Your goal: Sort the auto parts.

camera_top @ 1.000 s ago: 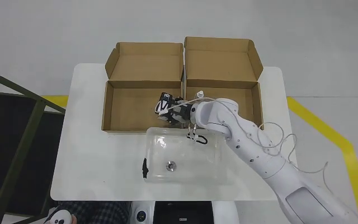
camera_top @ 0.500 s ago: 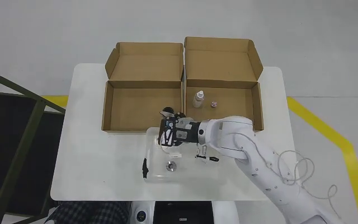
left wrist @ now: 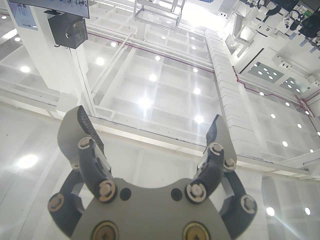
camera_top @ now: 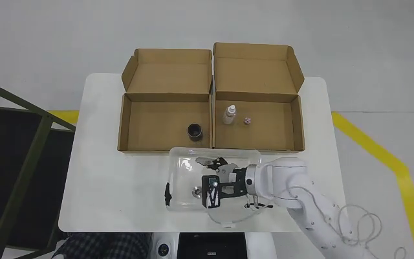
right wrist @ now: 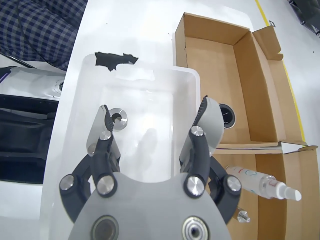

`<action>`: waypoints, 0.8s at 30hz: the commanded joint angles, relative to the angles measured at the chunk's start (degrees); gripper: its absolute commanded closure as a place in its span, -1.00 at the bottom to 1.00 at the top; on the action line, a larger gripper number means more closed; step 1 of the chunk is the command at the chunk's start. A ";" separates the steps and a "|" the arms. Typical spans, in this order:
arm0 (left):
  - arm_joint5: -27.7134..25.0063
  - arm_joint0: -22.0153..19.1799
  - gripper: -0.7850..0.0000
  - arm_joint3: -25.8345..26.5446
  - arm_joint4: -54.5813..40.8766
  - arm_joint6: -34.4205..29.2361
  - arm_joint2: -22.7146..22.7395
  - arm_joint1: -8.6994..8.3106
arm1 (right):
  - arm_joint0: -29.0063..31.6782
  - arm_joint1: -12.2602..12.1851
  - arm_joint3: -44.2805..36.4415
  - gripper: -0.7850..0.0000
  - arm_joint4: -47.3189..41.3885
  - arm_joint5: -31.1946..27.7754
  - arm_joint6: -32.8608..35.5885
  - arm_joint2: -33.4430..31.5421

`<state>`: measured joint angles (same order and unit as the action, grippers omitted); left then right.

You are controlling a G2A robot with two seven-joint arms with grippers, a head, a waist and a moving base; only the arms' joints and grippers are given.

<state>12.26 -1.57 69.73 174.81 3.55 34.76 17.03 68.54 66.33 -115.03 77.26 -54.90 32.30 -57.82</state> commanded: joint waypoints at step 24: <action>0.00 0.00 -1.00 0.00 0.00 0.00 0.00 0.00 | 0.45 -0.56 9.04 -0.39 11.03 1.43 -5.80 5.83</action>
<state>12.26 -1.57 69.73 174.81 3.55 34.76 17.03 69.18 65.69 -106.40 88.11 -53.72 26.68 -52.52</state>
